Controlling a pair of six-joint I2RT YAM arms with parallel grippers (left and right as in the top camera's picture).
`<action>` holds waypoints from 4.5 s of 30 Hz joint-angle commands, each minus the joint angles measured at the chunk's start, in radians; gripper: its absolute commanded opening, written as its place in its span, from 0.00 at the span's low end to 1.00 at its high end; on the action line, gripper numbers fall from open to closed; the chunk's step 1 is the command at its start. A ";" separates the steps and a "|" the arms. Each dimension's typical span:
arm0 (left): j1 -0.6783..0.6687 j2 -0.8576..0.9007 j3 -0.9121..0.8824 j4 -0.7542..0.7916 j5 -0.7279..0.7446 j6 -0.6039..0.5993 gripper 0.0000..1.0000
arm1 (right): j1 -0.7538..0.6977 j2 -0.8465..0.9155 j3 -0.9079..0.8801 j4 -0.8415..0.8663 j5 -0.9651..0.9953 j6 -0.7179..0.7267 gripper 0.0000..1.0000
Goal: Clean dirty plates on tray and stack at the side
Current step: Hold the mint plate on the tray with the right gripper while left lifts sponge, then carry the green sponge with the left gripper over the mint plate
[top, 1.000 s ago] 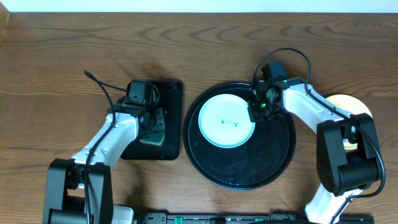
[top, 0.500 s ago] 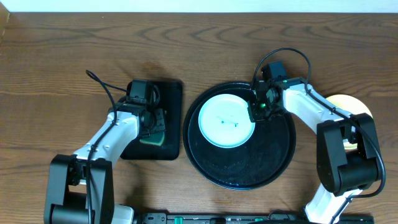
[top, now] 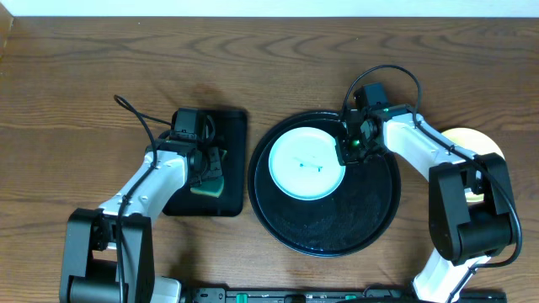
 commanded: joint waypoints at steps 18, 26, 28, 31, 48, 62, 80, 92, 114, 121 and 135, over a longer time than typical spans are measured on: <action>-0.002 -0.181 -0.014 -0.089 0.015 -0.002 0.09 | 0.014 0.001 -0.019 -0.009 -0.004 0.005 0.04; -0.002 -0.140 -0.034 -0.074 0.015 -0.002 0.59 | 0.014 0.001 -0.018 -0.011 -0.004 0.005 0.04; -0.002 -0.133 -0.034 -0.071 0.015 -0.002 0.59 | 0.014 0.001 -0.018 -0.011 -0.004 0.005 0.04; -0.002 -0.109 -0.034 -0.061 0.015 -0.002 0.59 | 0.014 0.001 -0.019 -0.011 -0.004 0.005 0.04; -0.002 -0.008 -0.032 -0.017 0.015 -0.002 0.53 | 0.014 0.001 -0.018 -0.011 -0.004 0.005 0.04; -0.002 -0.068 0.017 -0.070 0.016 -0.002 0.51 | 0.014 0.001 -0.019 -0.010 -0.004 0.005 0.04; -0.037 -0.088 0.017 -0.058 0.015 0.089 0.51 | 0.014 0.001 -0.018 -0.011 -0.004 0.005 0.05; -0.037 -0.027 -0.040 -0.013 0.015 0.085 0.51 | 0.014 0.001 -0.018 -0.011 -0.004 0.005 0.05; -0.036 -0.203 0.003 -0.058 0.015 0.077 0.08 | 0.014 0.001 -0.019 -0.015 -0.004 0.005 0.04; 0.024 -0.333 0.003 -0.035 0.169 0.095 0.07 | 0.014 0.001 -0.019 -0.014 -0.004 0.005 0.05; 0.345 -0.327 -0.010 -0.002 0.858 0.224 0.07 | 0.014 0.001 -0.019 -0.014 -0.004 0.005 0.05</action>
